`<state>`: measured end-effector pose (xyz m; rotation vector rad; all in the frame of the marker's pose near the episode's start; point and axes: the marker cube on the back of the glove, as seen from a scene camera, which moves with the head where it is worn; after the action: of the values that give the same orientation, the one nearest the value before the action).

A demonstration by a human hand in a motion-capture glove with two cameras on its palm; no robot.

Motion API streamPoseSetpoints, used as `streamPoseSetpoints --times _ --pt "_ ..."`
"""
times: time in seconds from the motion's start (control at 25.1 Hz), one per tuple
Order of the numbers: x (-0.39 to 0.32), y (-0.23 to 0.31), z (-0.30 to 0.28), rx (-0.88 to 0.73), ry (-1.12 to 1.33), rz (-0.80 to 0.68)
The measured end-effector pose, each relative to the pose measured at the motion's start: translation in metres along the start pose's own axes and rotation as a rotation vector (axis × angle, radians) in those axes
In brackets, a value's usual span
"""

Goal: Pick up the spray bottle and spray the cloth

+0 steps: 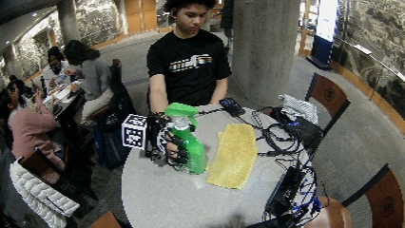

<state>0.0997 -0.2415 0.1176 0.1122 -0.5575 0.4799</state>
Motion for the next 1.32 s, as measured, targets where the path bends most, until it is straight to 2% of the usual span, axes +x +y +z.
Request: streamPoseSetpoints --times 0.48,0.84,1.08,1.32 --pt "-0.021 -0.001 -0.015 0.053 0.034 -0.083" --pt "-0.075 -0.001 -0.040 -0.180 0.331 -0.146" --pt "-0.091 -0.006 -0.025 -0.280 0.573 -0.121" --pt "-0.091 -0.005 -0.011 -0.438 0.767 -0.171"
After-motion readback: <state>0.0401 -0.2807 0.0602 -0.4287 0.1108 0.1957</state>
